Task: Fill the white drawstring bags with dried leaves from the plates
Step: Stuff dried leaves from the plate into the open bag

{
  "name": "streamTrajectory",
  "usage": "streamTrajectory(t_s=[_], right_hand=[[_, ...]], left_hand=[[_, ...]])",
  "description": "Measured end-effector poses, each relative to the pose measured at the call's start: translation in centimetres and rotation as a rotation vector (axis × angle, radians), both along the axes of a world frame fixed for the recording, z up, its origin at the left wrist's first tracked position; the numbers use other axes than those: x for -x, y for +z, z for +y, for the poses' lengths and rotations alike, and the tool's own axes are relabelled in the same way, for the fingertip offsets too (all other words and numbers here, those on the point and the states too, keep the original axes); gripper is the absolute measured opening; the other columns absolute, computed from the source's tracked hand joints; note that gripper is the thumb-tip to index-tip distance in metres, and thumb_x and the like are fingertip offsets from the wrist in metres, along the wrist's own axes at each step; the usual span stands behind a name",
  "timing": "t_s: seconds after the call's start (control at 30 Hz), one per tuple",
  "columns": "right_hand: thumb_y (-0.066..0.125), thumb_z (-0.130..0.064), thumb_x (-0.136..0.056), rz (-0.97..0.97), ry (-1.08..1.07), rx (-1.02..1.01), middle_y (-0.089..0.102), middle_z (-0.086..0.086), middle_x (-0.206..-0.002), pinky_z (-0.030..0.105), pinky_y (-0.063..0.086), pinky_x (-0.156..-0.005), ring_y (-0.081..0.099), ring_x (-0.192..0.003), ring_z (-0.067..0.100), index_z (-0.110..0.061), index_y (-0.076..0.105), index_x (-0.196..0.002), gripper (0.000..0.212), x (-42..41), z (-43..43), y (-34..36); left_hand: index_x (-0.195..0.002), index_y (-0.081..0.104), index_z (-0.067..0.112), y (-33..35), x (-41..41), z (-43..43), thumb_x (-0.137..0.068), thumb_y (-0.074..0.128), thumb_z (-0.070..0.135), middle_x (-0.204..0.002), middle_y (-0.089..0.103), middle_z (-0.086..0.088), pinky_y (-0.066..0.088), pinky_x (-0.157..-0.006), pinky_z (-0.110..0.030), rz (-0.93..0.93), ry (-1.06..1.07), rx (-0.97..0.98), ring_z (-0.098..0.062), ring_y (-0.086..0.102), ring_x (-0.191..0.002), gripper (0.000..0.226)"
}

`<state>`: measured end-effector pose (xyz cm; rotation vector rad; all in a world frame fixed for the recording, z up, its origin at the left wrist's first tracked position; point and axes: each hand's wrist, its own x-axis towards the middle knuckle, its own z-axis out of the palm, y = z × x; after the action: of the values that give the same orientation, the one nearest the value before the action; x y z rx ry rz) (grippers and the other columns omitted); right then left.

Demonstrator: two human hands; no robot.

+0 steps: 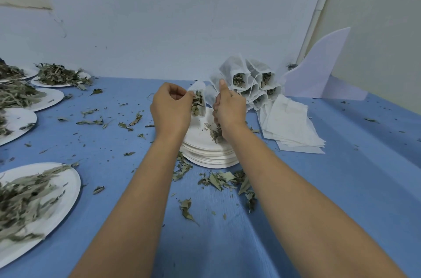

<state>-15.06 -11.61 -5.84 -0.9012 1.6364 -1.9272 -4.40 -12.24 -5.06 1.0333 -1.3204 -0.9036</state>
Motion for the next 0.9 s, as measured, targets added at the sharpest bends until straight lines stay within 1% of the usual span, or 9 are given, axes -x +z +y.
streamTrajectory(t_s=[0.13, 0.3, 0.4, 0.47, 0.53, 0.6, 0.67, 0.8, 0.9], right_hand=[[0.043, -0.039, -0.1, -0.202, -0.006, 0.021, 0.036, -0.003, -0.043, 0.025, 0.025, -0.041, 0.029, -0.036, 0.012, -0.016, 0.036, -0.052, 0.053, -0.1, 0.3, 0.0], [0.04, -0.048, -0.096, -0.567, 0.082, 0.22, 0.035, -0.004, -0.043, 0.017, 0.019, -0.035, 0.027, -0.034, 0.011, -0.017, 0.035, -0.057, 0.05, 0.2, 1.5, 1.3], [0.04, -0.036, -0.096, -0.746, 0.145, 0.402, 0.032, -0.005, -0.041, 0.016, 0.017, -0.035, 0.025, -0.033, 0.01, -0.017, 0.034, -0.058, 0.042, 0.1, 2.0, 2.0], [0.039, -0.03, -0.095, -0.825, 0.223, 0.47, 0.029, -0.006, -0.041, 0.015, 0.017, -0.034, 0.024, -0.032, 0.009, -0.018, 0.033, -0.057, 0.041, -0.4, 2.2, 2.2], [0.04, -0.028, -0.094, -0.853, 0.267, 0.485, 0.028, -0.006, -0.041, 0.015, 0.017, -0.033, 0.024, -0.032, 0.009, -0.018, 0.032, -0.056, 0.04, -1.0, 2.1, 2.1], [0.039, -0.027, -0.094, -0.843, 0.264, 0.492, 0.027, -0.006, -0.042, 0.015, 0.017, -0.034, 0.023, -0.033, 0.009, -0.017, 0.031, -0.056, 0.041, -1.5, 1.9, 2.0], [0.039, -0.026, -0.094, -0.807, 0.232, 0.504, 0.029, -0.005, -0.041, 0.015, 0.019, -0.035, 0.026, -0.033, 0.01, -0.016, 0.031, -0.055, 0.041, -1.7, 1.7, 2.1], [0.04, -0.027, -0.096, -0.752, 0.159, 0.549, 0.036, -0.001, -0.042, 0.02, 0.028, -0.039, 0.034, -0.037, 0.013, -0.014, 0.035, -0.054, 0.044, -1.5, 1.0, 2.6], [0.041, -0.027, -0.098, -0.625, 0.086, 0.523, 0.04, -0.002, -0.044, 0.025, 0.031, -0.048, 0.036, -0.043, 0.013, -0.014, 0.037, -0.055, 0.045, -1.3, 0.7, 2.7]], left_hand=[[-0.076, 0.055, 0.021, -0.3, 0.4, 0.1, -0.086, 0.068, 0.019, -0.074, 0.063, -0.001, 0.055, -0.076, -0.035, -0.056, -0.026, 0.007, -0.023, 0.066, -0.078, 0.017], [-0.084, 0.066, 0.017, -0.6, 0.6, 0.2, -0.085, 0.069, 0.02, -0.08, 0.069, -0.004, 0.054, -0.077, -0.032, -0.109, -0.011, 0.026, -0.019, 0.066, -0.078, 0.005], [-0.086, 0.071, 0.013, -0.8, 0.7, 0.3, -0.085, 0.069, 0.019, -0.071, 0.064, 0.003, 0.056, -0.081, -0.036, -0.124, 0.004, 0.037, -0.017, 0.066, -0.076, 0.006], [-0.086, 0.072, 0.011, -0.7, 0.9, 0.5, -0.085, 0.069, 0.019, -0.071, 0.064, 0.003, 0.056, -0.079, -0.037, -0.116, 0.016, 0.052, -0.018, 0.066, -0.076, 0.008], [-0.085, 0.072, 0.012, -0.6, 1.2, 0.7, -0.085, 0.069, 0.021, -0.073, 0.066, 0.002, 0.053, -0.071, -0.029, -0.126, 0.038, 0.068, -0.015, 0.064, -0.074, 0.01], [-0.084, 0.071, 0.018, -0.4, 1.5, 1.0, -0.085, 0.067, 0.024, -0.073, 0.064, 0.009, 0.044, -0.058, -0.021, -0.182, 0.058, 0.071, -0.009, 0.06, -0.071, 0.008], [-0.08, 0.067, 0.022, -0.2, 1.6, 1.3, -0.083, 0.063, 0.022, -0.069, 0.06, 0.013, 0.038, -0.053, -0.022, -0.252, 0.064, 0.065, -0.008, 0.056, -0.069, 0.005], [-0.073, 0.063, 0.02, 0.6, 1.3, 1.2, -0.08, 0.062, 0.016, -0.064, 0.06, 0.008, 0.044, -0.06, -0.025, -0.283, -0.05, 0.007, -0.011, 0.056, -0.064, 0.008], [-0.068, 0.062, 0.016, 1.1, 1.0, 0.9, -0.082, 0.065, 0.009, -0.06, 0.059, 0.002, 0.05, -0.065, -0.03, -0.101, -0.191, -0.162, -0.013, 0.056, -0.059, 0.016]])
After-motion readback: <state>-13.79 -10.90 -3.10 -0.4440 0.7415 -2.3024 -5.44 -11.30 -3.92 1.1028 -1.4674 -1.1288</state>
